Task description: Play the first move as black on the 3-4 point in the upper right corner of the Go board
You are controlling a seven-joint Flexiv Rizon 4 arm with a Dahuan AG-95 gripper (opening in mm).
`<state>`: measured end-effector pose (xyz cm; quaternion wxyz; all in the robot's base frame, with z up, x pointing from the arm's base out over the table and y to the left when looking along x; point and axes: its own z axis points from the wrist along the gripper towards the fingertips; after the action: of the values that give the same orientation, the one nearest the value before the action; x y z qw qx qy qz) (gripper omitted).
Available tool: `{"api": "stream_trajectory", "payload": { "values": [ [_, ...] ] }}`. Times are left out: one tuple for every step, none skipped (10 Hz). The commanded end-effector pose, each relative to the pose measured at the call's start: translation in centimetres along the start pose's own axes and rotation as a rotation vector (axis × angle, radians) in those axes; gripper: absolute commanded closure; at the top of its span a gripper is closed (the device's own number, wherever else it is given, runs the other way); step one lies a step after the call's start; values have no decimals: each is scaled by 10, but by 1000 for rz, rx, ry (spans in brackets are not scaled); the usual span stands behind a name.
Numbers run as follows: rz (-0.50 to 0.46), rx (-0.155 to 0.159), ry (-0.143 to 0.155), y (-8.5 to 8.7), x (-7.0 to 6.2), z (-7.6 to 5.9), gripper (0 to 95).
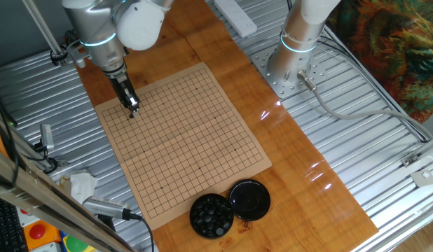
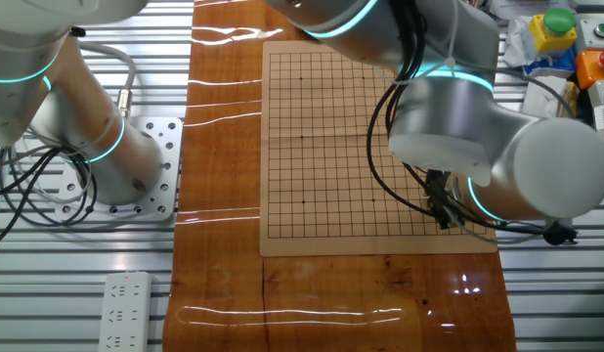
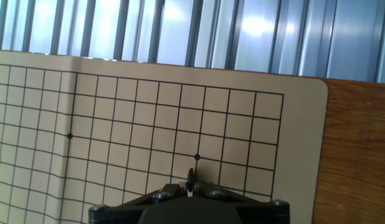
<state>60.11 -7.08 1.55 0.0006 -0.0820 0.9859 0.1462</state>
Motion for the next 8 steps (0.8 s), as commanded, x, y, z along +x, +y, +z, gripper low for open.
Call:
{"api": "stream_trajectory", "payload": {
  "values": [
    [-7, 1, 1, 0, 0, 0, 950],
    [-9, 1, 1, 0, 0, 1, 950],
    [-12, -2, 0, 0, 0, 1, 950],
    [-16, -1, 0, 0, 0, 1, 950],
    [-17, -1, 0, 0, 0, 2, 950],
    [-23, -4, -1, -1, 0, 2, 950],
    [-23, -4, -1, -1, 0, 2, 950],
    [-24, -4, -2, 0, 0, 2, 950]
  ]
}}
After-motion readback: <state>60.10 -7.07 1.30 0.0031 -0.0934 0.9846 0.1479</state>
